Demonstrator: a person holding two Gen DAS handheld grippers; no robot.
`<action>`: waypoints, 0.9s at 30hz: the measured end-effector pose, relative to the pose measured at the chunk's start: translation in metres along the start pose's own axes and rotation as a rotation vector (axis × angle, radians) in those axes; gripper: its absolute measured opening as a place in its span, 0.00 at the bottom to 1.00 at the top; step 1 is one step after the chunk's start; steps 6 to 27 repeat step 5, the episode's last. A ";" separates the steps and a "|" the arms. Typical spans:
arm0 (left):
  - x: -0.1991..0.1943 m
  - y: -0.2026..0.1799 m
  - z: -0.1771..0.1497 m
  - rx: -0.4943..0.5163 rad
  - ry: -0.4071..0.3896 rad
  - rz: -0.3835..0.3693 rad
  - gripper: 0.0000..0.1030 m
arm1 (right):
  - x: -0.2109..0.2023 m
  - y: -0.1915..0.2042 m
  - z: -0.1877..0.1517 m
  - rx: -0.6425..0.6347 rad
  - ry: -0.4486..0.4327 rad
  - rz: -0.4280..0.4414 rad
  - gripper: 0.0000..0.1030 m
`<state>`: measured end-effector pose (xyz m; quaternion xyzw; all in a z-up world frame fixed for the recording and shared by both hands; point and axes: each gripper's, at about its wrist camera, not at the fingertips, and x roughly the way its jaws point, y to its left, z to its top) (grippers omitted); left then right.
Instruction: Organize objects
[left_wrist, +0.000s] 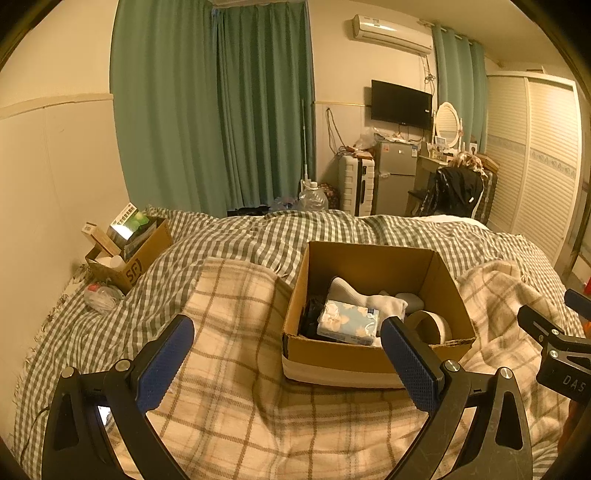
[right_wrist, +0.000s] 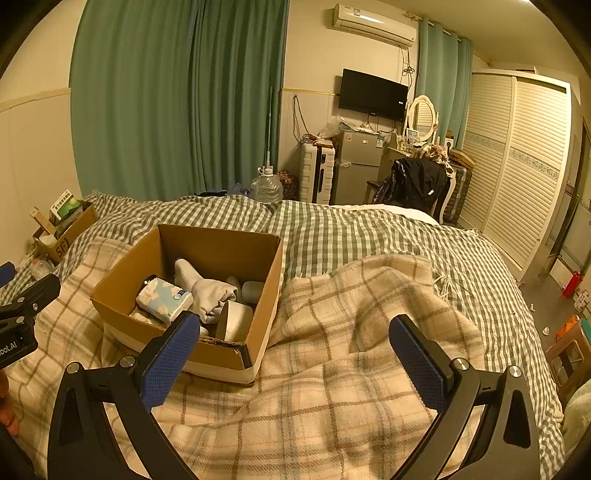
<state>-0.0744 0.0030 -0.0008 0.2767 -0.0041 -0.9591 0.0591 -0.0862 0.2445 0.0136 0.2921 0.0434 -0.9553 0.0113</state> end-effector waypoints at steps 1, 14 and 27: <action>-0.001 0.000 0.000 0.004 -0.003 0.001 1.00 | 0.000 0.000 0.000 0.000 0.000 0.000 1.00; -0.003 -0.001 -0.001 0.013 -0.012 0.000 1.00 | -0.001 0.001 0.000 -0.001 -0.003 0.001 1.00; -0.003 -0.001 -0.001 0.013 -0.012 0.000 1.00 | -0.001 0.001 0.000 -0.001 -0.003 0.001 1.00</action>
